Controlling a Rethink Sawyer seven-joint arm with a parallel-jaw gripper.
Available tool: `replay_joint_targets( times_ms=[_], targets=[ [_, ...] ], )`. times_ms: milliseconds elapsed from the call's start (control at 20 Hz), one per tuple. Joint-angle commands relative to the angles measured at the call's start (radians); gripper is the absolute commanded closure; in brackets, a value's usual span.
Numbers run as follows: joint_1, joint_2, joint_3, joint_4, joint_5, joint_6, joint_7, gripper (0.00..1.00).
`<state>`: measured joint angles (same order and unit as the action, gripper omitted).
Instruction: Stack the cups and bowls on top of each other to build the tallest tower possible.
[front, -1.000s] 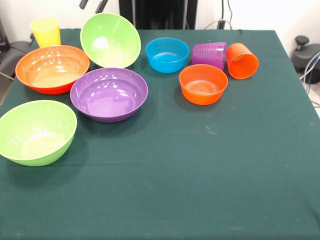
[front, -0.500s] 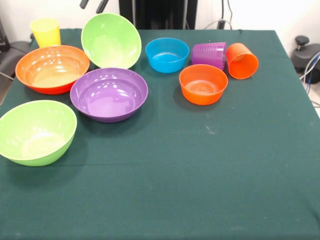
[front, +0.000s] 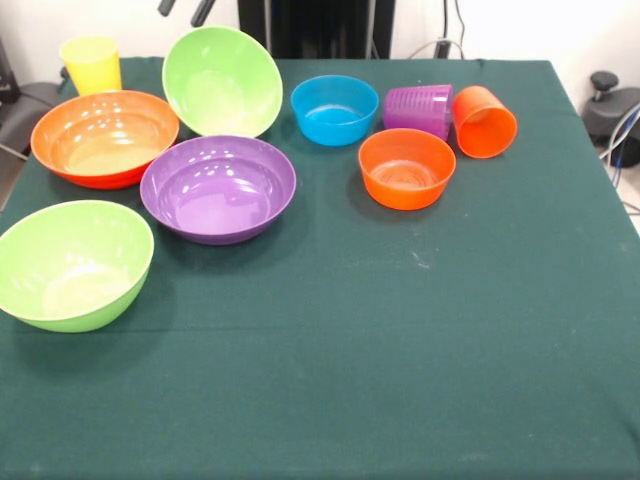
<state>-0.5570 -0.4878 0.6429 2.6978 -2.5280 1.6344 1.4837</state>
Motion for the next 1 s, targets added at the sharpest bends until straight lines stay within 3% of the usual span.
replay_joint_targets(
  times_ms=[50, 550, 1000],
  targets=[
    [0.040, 0.126, 0.029, 0.166, 0.154, -0.401, 0.142, 0.00],
    [0.071, 0.103, 0.041, 0.190, 0.188, -0.339, 0.167, 0.00],
    [0.056, 0.153, 0.028, 0.146, 0.167, -0.358, 0.122, 0.00]
  ],
)
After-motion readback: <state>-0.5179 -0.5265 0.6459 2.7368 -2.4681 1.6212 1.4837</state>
